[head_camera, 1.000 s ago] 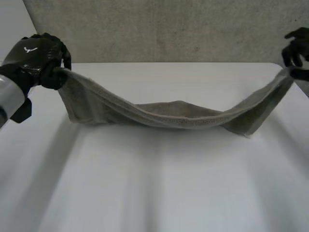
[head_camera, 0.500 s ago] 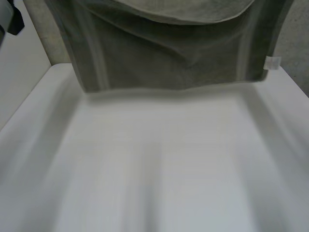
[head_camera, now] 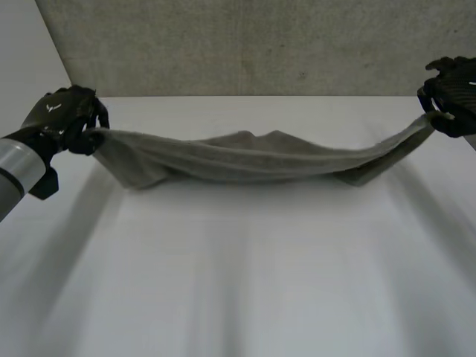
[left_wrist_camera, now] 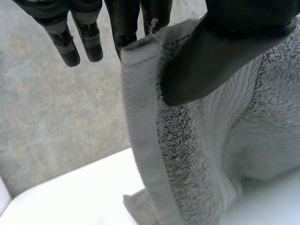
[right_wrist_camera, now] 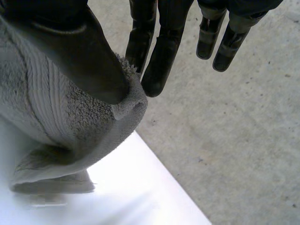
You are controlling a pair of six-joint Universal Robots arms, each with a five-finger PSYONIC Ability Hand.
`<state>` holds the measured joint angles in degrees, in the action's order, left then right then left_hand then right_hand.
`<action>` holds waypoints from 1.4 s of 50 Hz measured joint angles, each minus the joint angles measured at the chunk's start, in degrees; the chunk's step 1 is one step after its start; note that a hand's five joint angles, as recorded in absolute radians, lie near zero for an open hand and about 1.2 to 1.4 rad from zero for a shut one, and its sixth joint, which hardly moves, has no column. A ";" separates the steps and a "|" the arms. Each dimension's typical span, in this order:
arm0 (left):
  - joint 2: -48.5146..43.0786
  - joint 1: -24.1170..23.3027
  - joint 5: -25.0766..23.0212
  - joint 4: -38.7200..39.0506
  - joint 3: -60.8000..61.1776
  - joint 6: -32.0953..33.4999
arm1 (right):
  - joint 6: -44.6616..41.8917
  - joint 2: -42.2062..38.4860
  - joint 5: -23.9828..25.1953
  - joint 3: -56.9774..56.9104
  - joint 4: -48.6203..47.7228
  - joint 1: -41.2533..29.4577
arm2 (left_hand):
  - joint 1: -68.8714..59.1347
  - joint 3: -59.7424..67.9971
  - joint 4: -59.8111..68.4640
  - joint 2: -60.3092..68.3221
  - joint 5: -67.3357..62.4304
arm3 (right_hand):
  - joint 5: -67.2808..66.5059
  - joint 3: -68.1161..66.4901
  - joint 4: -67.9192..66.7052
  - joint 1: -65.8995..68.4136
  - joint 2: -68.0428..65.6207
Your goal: Fold the towel.
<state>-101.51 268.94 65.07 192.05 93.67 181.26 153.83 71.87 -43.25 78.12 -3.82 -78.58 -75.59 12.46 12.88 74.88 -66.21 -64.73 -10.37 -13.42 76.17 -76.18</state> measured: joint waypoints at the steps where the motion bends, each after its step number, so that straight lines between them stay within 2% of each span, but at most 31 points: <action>1: 0.64 0.30 0.04 -0.23 0.60 0.07 | 0.19 0.43 0.73 0.38 0.58 0.53 | 0.00 0.00 0.00 0.00 0.00 | 0.00 0.00 0.00 0.00 0.00; 13: 11.13 1.28 -0.22 -6.75 3.15 -2.01 | 1.91 8.11 6.03 3.98 8.31 3.15 | 0.00 0.00 0.00 0.00 0.00 | 0.00 0.00 0.00 0.00 0.00; 24: 19.54 0.00 -3.89 -15.20 8.41 -3.56 | 1.01 13.45 8.70 8.01 18.27 8.46 | 0.00 0.00 0.00 0.28 0.00 | 0.00 0.00 0.00 0.00 0.00; 34: 23.16 2.07 -4.88 -20.72 13.57 1.65 | -8.76 14.67 15.63 14.04 25.60 16.32 | 0.00 0.00 0.00 0.28 0.00 | 0.00 0.00 0.00 0.00 0.00; 40: 23.22 4.09 -4.92 -22.75 13.65 3.78 | -18.62 14.24 16.48 15.59 30.67 17.73 | 0.00 0.00 0.00 0.28 0.00 | 0.00 0.00 0.00 0.00 0.00; 47: 15.49 4.47 -4.61 -20.67 9.97 4.18 | -25.10 7.23 14.54 10.37 33.60 14.79 | 0.00 0.00 0.00 0.28 0.00 | 0.00 0.00 0.00 0.00 0.00; 52: 4.35 2.87 -4.04 -18.41 3.62 3.90 | -23.54 -2.21 8.60 0.56 33.62 7.26 | 0.00 0.00 0.00 0.28 -0.26 | 0.00 0.00 0.00 0.00 0.00; 59: -12.97 -0.74 -2.48 -18.56 -9.65 3.48 | -19.03 -14.83 -0.43 -13.75 31.43 -1.86 | 0.00 0.00 0.00 0.29 -0.38 | 0.00 0.00 0.00 0.00 0.00; 64: -20.30 -2.07 -0.14 -19.01 -16.78 3.13 | -13.03 -20.17 -2.26 -19.37 26.65 -3.88 | 0.00 0.00 0.00 0.24 -0.38 | 0.00 0.00 0.00 0.00 0.00; 70: -25.97 -2.86 2.06 -18.70 -23.24 1.85 | -3.65 -23.78 -5.29 -22.08 16.04 -5.52 | 0.00 0.00 0.00 0.29 -0.39 | 0.00 0.00 0.00 0.00 0.00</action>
<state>-127.47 266.08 67.13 173.35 70.43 183.11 150.18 48.09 -48.54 56.04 12.22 -84.10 -75.59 12.46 12.88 75.17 -66.60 -64.73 -10.37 -13.42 76.17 -76.18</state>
